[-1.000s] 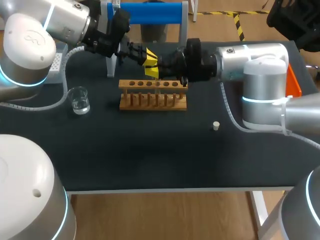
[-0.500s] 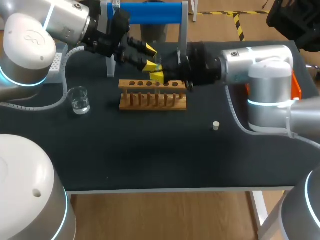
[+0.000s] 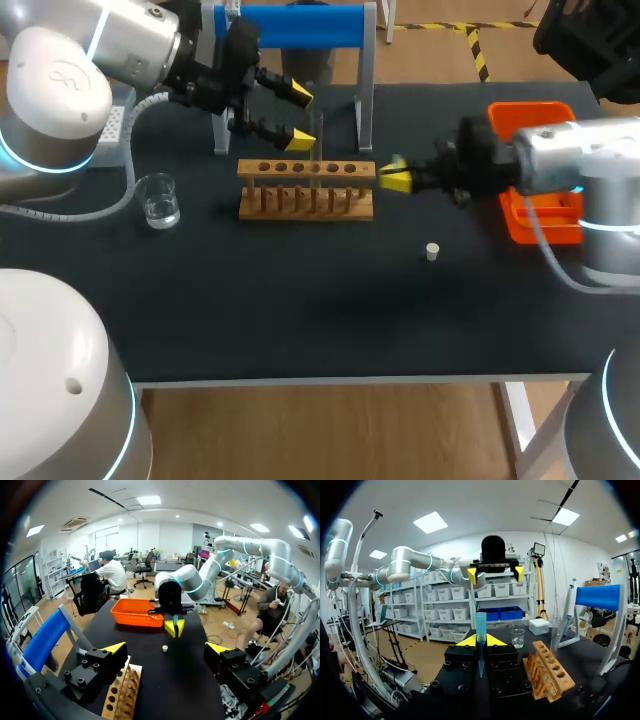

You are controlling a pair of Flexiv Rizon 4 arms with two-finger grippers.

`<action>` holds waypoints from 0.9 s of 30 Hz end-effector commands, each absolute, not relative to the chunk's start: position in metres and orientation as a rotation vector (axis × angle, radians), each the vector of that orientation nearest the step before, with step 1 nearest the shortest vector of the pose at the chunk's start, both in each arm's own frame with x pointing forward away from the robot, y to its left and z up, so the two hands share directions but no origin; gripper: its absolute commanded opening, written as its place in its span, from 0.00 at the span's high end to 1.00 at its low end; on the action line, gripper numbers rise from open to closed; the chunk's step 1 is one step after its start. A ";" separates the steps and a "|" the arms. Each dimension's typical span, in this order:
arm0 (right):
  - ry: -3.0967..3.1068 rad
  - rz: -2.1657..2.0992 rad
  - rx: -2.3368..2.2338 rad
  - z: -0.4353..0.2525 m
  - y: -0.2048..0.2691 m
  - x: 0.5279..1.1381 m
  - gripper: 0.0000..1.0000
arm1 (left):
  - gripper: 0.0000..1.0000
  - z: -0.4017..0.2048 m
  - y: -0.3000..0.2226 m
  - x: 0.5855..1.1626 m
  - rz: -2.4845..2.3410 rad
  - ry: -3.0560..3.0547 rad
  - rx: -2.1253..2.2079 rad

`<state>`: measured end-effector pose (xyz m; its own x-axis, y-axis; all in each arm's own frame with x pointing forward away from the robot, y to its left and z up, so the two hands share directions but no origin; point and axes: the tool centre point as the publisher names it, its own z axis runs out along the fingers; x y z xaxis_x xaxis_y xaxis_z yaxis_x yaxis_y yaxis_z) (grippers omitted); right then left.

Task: Invert the test tube, pick up the pipette, mount the tip to pipette, aspirate from beaker and dispense into the tube, eject the tip, return the pipette, and cap with the stopper.

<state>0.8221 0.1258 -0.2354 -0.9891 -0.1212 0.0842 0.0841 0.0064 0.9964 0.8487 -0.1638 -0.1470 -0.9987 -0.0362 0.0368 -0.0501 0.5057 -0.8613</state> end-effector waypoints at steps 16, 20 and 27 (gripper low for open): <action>-2.123 -2.166 -0.022 -0.242 -0.007 0.808 1.00 | 0.00 -0.147 -0.163 0.848 1.555 -2.714 0.079; -2.129 -2.153 -0.038 -0.247 -0.010 0.808 1.00 | 0.00 -0.147 -0.163 0.848 1.555 -2.714 0.079; -2.151 -2.138 -0.015 -0.254 -0.012 0.802 1.00 | 0.00 -0.147 -0.163 0.848 1.555 -2.714 0.079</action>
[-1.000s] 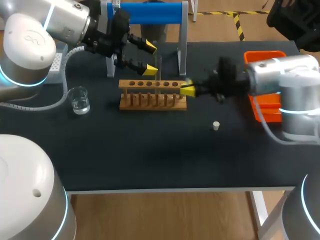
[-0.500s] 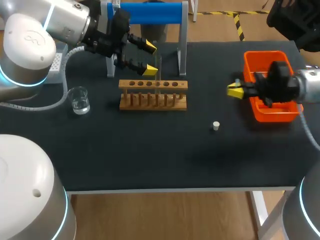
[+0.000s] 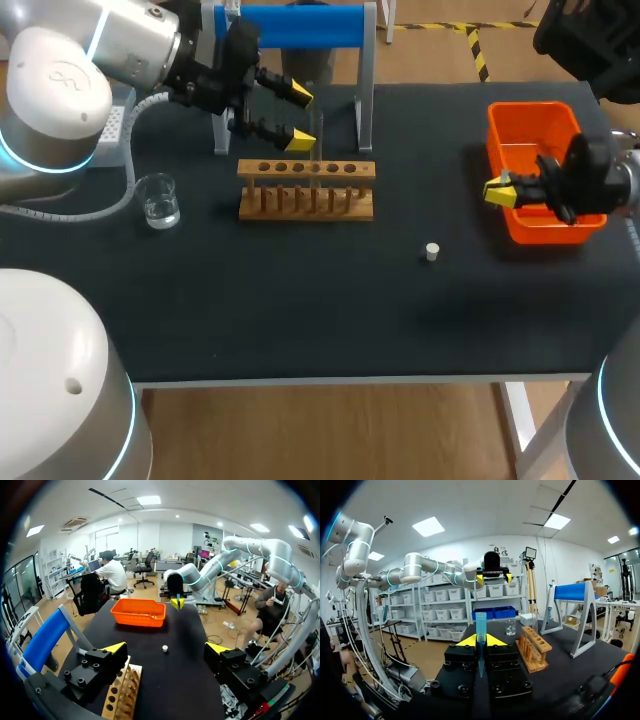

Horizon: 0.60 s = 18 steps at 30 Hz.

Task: Invert the test tube, pick up the pipette, mount the tip to pipette, aspirate from beaker and dispense into the tube, eject the tip, return the pipette, and cap with the stopper.

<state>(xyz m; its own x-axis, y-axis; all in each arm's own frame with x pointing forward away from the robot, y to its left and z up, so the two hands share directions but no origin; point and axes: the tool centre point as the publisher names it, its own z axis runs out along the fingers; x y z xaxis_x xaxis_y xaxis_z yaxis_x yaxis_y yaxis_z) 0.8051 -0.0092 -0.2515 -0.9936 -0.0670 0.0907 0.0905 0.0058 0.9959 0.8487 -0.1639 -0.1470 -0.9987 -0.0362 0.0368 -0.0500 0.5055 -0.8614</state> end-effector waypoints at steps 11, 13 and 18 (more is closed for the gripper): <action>-2.179 -2.160 0.039 -0.258 -0.016 0.792 1.00 | 0.00 -0.147 -0.163 0.848 1.555 -2.714 0.079; -2.185 -2.168 0.049 -0.257 -0.017 0.791 1.00 | 0.00 -0.147 -0.163 0.848 1.555 -2.714 0.079; -2.192 -2.173 0.060 -0.257 -0.019 0.790 1.00 | 0.00 -0.147 -0.163 0.848 1.555 -2.714 0.079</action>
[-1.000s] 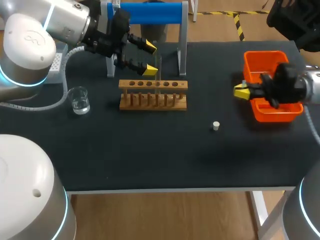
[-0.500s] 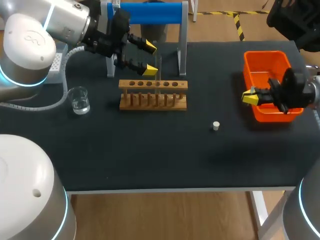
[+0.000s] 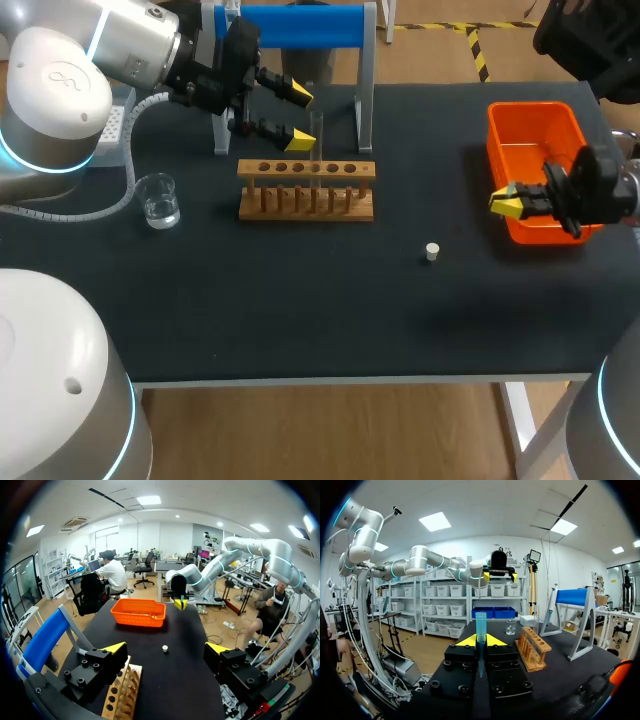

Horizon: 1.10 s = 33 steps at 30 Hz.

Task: Invert the test tube, pick up the pipette, mount the tip to pipette, aspirate from beaker and dispense into the tube, eject the tip, return the pipette, and cap with the stopper.

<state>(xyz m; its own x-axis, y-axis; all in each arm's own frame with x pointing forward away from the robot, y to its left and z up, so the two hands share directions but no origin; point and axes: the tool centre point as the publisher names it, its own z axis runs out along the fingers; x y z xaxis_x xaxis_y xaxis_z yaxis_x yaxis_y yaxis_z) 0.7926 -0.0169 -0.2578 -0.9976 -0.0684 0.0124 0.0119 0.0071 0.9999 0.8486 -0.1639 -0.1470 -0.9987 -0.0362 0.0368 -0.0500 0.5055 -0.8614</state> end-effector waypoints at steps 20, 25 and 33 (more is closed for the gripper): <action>-2.191 -2.165 0.058 -0.257 -0.019 0.789 1.00 | 0.00 -0.147 -0.163 0.848 1.555 -2.714 0.079; -2.191 -2.165 0.058 -0.257 -0.019 0.789 1.00 | 0.00 -0.147 -0.163 0.848 1.555 -2.714 0.079; -2.191 -2.165 0.058 -0.257 -0.019 0.789 1.00 | 0.00 -0.147 -0.163 0.848 1.555 -2.714 0.079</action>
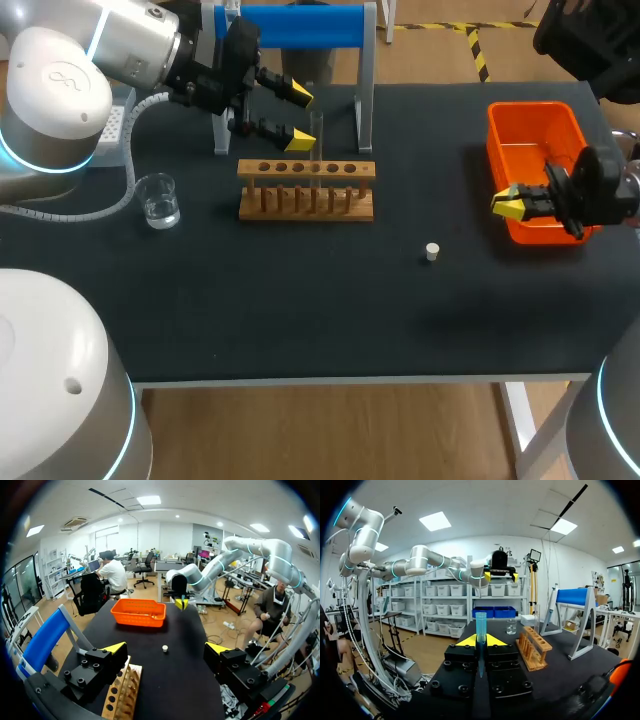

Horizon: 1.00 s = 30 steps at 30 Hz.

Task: Invert the test tube, pick up the pipette, mount the tip to pipette, aspirate from beaker and dispense into the tube, eject the tip, return the pipette, and cap with the stopper.

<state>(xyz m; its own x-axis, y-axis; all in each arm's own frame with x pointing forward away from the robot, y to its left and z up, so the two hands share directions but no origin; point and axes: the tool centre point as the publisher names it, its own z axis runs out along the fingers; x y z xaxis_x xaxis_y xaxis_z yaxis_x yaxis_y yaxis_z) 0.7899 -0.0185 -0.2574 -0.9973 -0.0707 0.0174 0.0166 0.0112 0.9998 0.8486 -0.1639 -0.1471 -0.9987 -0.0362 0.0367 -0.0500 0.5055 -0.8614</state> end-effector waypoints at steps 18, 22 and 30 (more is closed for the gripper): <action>-2.191 -2.165 0.058 -0.257 -0.019 0.789 1.00 | 0.00 -0.151 -0.106 0.881 1.650 -2.808 0.386; -2.191 -2.165 0.058 -0.257 -0.019 0.789 1.00 | 0.00 -0.155 -0.093 0.893 1.696 -2.821 0.445; -2.191 -2.165 0.058 -0.257 -0.019 0.789 1.00 | 0.00 -0.163 -0.073 0.921 1.728 -2.857 0.667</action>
<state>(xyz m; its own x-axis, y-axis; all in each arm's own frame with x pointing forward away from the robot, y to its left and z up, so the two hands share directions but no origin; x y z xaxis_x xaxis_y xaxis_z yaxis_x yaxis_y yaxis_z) 0.7899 -0.0185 -0.2574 -0.9974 -0.0706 0.0174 0.0167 0.0113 0.9998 0.9204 -0.0712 -0.1572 -0.9062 -0.4226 -0.0165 -0.1843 0.4297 -0.8840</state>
